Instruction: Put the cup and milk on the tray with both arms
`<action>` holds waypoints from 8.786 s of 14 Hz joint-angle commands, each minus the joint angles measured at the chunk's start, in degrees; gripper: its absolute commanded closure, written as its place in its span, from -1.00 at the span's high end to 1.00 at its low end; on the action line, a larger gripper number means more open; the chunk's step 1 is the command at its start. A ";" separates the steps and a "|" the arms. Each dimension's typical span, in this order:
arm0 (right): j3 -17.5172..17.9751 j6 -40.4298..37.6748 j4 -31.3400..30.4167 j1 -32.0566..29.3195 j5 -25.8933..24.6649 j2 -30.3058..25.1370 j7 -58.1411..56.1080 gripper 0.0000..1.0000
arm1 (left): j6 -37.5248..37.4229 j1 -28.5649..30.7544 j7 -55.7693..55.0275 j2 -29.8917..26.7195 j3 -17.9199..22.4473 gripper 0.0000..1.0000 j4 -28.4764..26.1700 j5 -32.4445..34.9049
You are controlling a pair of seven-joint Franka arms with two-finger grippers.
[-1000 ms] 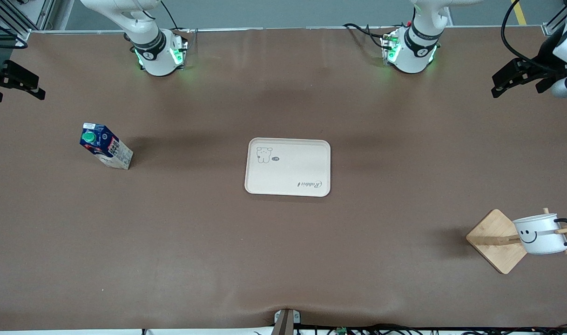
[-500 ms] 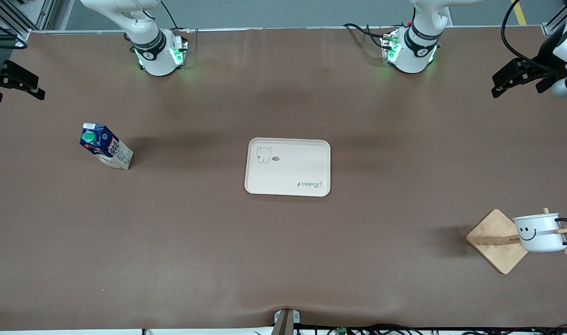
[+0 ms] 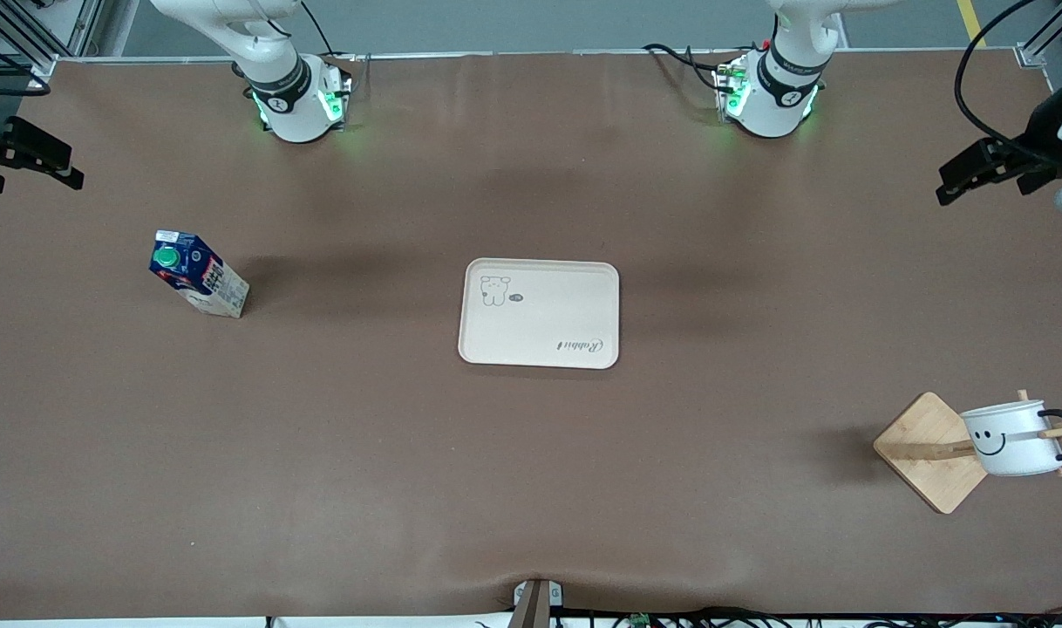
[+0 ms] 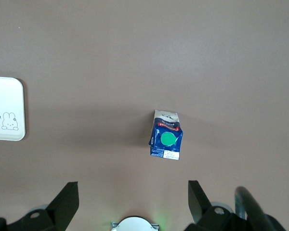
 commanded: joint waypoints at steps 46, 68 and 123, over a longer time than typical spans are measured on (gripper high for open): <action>0.15 -0.69 1.25 -1.80 -1.54 4.76 -0.29 1.00 | 74.89 8.33 -35.92 19.26 -0.24 0.90 -20.75 24.83; 0.15 -1.75 1.42 -4.79 -1.45 12.84 -0.55 1.00 | 75.68 8.86 -35.92 24.98 -0.15 -0.48 -15.74 29.05; 0.50 34.29 -45.07 -7.25 -1.71 1.15 3.76 -0.10 | 25.05 -23.13 -47.52 47.47 -25.64 -1.00 3.77 8.57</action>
